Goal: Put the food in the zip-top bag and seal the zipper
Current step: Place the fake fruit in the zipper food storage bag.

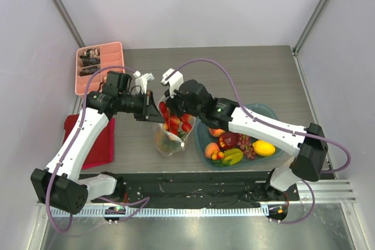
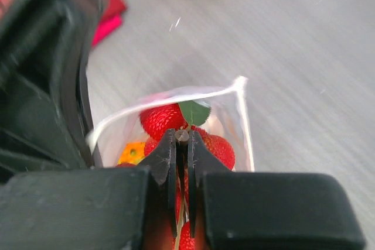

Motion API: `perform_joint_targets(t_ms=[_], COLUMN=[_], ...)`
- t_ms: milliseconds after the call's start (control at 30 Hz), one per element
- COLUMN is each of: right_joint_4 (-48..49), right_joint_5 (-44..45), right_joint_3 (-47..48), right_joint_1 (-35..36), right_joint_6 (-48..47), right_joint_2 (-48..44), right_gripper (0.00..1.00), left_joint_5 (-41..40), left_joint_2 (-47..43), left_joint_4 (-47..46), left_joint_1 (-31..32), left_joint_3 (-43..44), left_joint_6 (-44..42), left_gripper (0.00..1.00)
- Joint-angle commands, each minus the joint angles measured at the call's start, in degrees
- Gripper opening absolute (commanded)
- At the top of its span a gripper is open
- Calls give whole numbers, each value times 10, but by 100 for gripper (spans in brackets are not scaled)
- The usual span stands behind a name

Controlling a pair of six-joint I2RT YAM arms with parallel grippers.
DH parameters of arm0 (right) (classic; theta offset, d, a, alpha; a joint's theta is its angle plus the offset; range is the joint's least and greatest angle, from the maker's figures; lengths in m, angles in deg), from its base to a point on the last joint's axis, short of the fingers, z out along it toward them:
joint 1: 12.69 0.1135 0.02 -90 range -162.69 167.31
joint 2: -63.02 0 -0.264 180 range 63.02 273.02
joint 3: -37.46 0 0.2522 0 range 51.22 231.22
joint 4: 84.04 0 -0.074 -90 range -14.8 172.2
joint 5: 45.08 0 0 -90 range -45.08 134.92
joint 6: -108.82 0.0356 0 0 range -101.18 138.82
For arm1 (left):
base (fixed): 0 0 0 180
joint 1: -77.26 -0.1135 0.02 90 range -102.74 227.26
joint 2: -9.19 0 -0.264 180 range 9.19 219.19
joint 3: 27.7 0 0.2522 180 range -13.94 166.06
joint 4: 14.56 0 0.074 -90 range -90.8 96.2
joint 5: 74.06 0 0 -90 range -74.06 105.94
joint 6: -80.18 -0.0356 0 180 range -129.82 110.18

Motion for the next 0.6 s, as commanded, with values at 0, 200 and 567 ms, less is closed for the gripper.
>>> perform_joint_targets(t_ms=[0,200,567], right_joint_4=[121,186,6], right_joint_5=[58,-9,-112], right_joint_3=[7,-120,0], right_joint_1=[4,14,8], right_joint_6=[2,-19,-31], right_joint_2=[-56,-73,-56], right_gripper=[1,1,63], left_joint_5=[41,58,72], left_joint_2=[-16,-11,-7], left_joint_4=[-19,-35,-22], left_joint_1=[-2,-5,-32], left_joint_3=[-3,-11,-13], left_joint_6=[-11,-4,-4], left_gripper=[0,0,0])
